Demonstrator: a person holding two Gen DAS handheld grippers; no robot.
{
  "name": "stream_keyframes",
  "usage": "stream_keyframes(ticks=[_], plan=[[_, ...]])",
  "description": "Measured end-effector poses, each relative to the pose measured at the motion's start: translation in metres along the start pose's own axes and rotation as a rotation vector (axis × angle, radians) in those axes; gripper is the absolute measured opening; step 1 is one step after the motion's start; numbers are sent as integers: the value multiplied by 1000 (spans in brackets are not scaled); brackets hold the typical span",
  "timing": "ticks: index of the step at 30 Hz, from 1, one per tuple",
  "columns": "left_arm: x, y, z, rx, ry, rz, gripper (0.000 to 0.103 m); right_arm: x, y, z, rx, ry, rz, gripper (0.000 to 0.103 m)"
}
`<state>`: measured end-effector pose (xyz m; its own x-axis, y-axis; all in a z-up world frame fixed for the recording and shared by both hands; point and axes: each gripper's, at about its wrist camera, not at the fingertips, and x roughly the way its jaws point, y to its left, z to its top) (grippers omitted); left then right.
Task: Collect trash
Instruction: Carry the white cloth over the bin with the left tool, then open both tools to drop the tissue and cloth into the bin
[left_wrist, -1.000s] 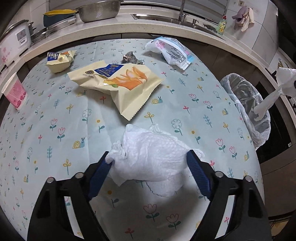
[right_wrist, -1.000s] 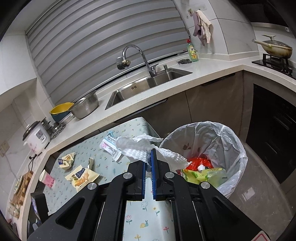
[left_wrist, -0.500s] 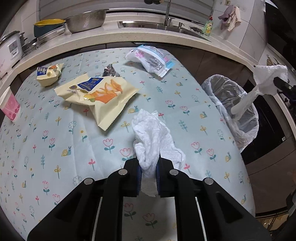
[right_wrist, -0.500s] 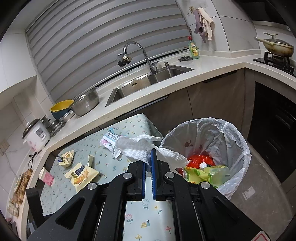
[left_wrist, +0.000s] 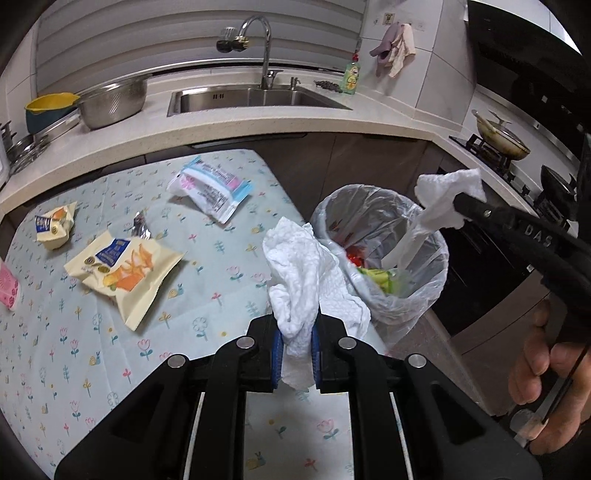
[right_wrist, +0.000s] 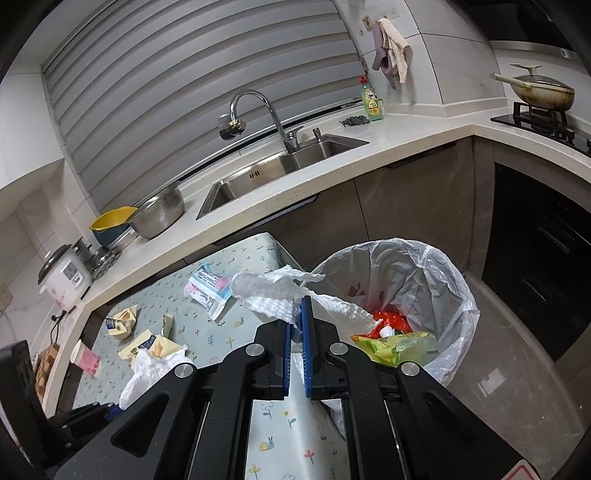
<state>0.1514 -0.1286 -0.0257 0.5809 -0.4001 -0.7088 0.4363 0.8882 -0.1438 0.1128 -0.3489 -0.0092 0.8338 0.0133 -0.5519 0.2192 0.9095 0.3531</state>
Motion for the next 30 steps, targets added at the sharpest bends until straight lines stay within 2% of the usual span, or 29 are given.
stream_keyframes(ticks=[10,27,30], plan=[[2,-59,44,92,-58,-90,12,5,-25,6,12,-3,-46,5],[69,-91,61,134,12,-99,12,27,-64,11,23,22,-91,5],[78,-94,63,133,21,-96,14,32,-67,12,29,25,-94,11]])
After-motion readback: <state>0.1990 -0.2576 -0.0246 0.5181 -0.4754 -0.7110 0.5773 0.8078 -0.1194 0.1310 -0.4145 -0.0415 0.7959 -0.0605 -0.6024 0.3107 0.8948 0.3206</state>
